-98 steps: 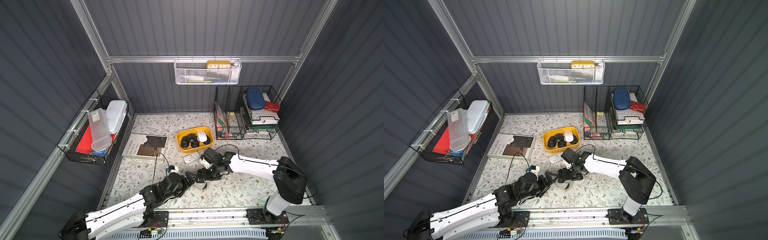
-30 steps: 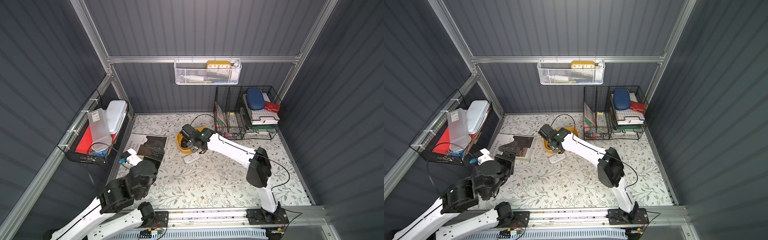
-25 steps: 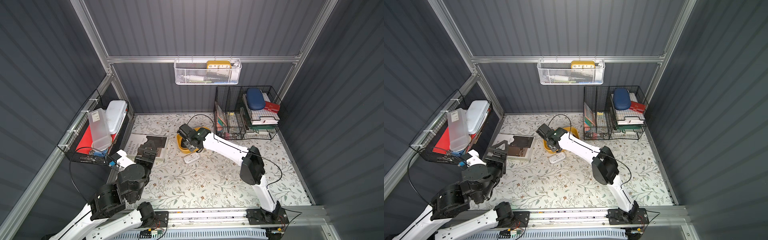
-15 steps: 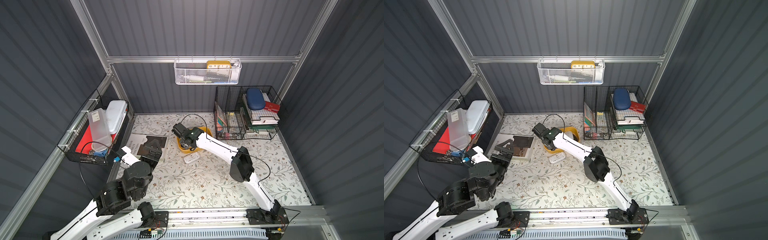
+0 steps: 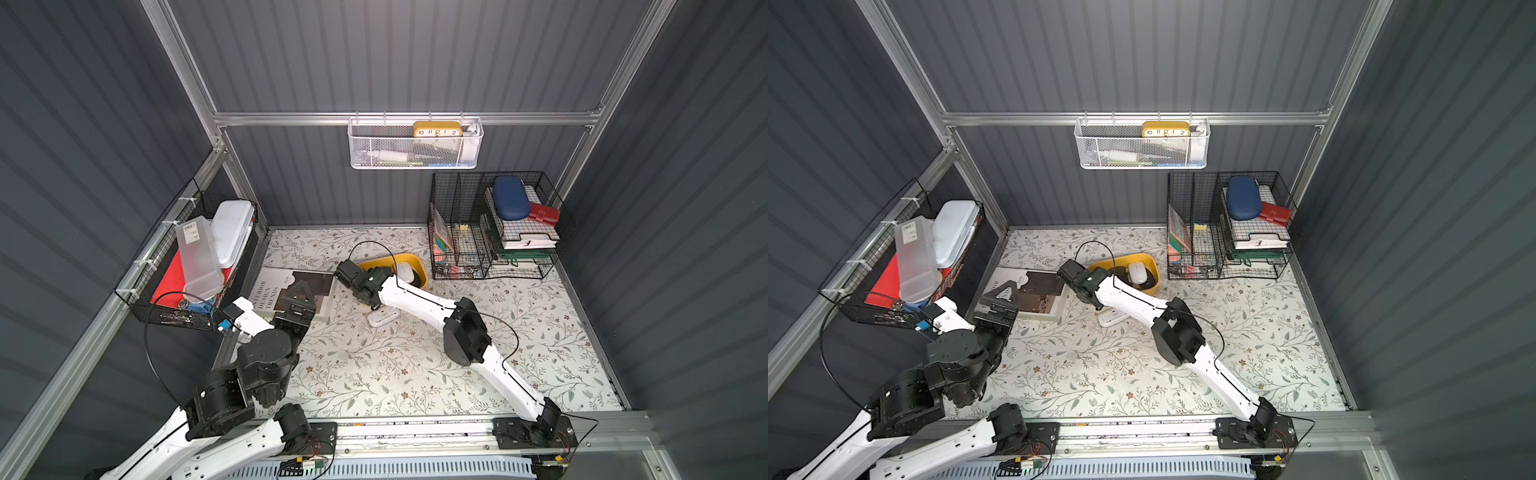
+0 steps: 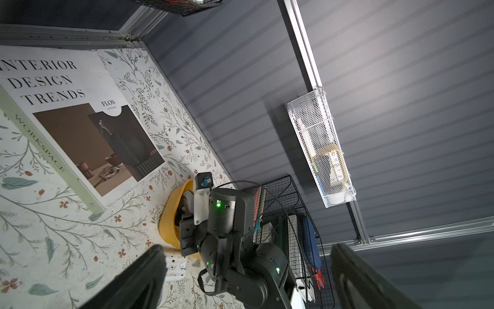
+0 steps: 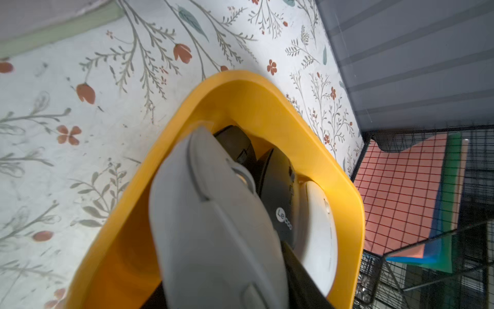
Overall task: Put the mouse in the storage box
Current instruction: Place the mouse in the storage box.
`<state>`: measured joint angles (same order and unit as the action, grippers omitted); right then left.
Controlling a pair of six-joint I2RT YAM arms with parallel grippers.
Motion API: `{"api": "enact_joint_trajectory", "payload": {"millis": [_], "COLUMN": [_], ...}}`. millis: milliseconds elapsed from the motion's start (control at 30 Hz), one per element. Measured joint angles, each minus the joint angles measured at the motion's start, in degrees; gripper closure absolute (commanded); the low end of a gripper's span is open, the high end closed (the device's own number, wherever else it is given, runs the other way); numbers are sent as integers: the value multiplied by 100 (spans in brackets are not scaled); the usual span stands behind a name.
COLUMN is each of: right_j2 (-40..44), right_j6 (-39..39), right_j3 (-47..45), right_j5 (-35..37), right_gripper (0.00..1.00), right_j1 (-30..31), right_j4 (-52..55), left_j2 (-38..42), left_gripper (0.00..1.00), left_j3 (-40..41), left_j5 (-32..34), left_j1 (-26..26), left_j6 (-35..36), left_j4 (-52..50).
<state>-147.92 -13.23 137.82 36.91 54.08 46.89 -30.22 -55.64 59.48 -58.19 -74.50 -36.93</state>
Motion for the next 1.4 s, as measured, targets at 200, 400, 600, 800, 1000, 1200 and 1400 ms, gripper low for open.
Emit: {"api": "enact_joint_trajectory", "payload": {"millis": [200,400,600,800,1000,1200,1400], "right_j2": [-116,-116,-79,7,271,778,1862], "right_j6": [-275,-398,-385,-201,138,560,1294], "right_j3": [-2,-42,-144,-144,-184,-192,-1062], "right_j5": [529,839,800,470,-247,-739,-1189], "right_gripper": [62,50,34,30,22,19,19], "right_j1": [33,35,35,35,68,118,-52], "right_j4": [-229,-426,-520,-437,-109,131,168], "left_j2": [-33,-85,-85,-85,-85,-87,-315], "left_gripper": [1,1,0,0,1,1,1], "left_j3": [-2,-2,-2,-2,-2,-2,-2], "left_j5": [39,39,57,59,59,57,0], "left_j1": [0,0,0,0,0,0,0], "left_j6": [0,0,-7,-50,-92,-107,7], "left_j4": [-2,-2,-17,-52,-114,-153,-61]}}
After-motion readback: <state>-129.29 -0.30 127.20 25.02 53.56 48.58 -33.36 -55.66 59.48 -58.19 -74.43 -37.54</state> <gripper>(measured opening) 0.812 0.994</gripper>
